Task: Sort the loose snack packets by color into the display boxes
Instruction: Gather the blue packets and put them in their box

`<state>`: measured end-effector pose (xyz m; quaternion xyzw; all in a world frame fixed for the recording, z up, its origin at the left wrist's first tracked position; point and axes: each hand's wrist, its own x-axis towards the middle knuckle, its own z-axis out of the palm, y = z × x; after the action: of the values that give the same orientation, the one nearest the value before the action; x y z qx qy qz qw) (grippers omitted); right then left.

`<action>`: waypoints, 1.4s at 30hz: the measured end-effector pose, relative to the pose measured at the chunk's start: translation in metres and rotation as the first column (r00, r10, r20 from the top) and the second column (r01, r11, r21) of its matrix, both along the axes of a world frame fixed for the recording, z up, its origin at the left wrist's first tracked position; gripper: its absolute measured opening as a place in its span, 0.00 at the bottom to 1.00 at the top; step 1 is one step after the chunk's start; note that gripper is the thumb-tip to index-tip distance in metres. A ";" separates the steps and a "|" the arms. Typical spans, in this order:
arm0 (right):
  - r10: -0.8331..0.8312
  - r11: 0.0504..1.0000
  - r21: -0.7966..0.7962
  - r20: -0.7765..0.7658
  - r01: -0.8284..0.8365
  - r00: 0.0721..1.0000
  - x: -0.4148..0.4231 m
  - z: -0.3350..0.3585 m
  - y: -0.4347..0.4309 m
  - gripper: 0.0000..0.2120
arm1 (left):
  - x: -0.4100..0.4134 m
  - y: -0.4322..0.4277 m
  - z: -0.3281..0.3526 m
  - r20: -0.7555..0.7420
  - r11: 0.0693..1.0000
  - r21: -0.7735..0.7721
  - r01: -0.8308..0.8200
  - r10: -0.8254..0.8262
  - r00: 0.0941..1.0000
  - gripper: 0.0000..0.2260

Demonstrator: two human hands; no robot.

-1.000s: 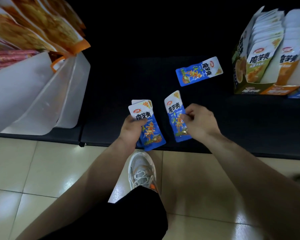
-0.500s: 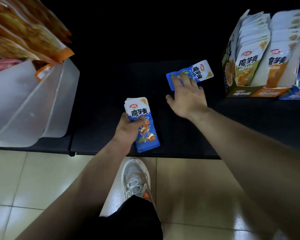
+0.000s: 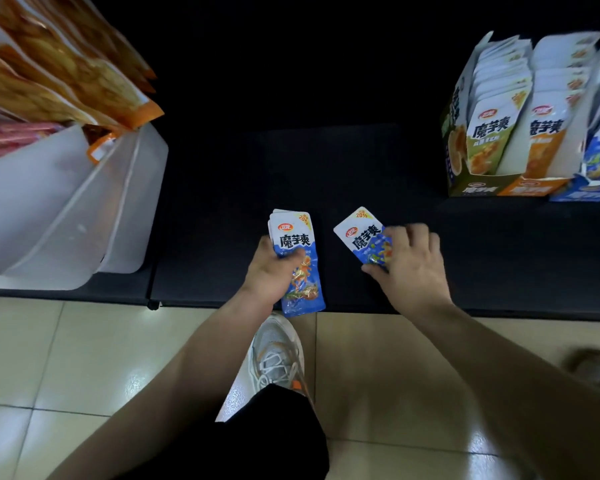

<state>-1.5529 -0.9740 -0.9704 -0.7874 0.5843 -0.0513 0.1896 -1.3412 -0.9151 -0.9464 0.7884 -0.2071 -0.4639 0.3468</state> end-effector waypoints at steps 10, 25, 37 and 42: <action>-0.155 0.814 0.574 0.072 0.086 0.985 -0.018 0.068 -0.021 0.13 | 0.004 -0.002 0.070 -0.016 0.997 -0.002 0.083 -0.083 0.996 0.11; -0.333 0.843 0.510 0.745 -0.172 0.578 -0.112 0.367 0.033 0.15 | -0.112 0.016 0.361 -0.249 0.861 -0.463 0.211 -0.355 0.901 0.15; -0.412 0.857 0.507 0.780 -0.089 0.471 -0.167 0.343 0.070 0.08 | -0.204 0.047 0.324 -0.235 0.850 -0.498 0.172 -0.323 0.917 0.15; -0.444 0.859 0.512 0.763 -0.019 0.469 -0.164 0.335 0.049 0.14 | -0.201 0.025 0.325 -0.481 0.924 -0.380 0.040 -0.234 0.845 0.16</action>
<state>-1.7168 -0.9255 -0.6358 -0.5046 0.5009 -0.3240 0.6241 -1.5419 -0.8905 -0.6216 0.5414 -0.2432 -0.6372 0.4916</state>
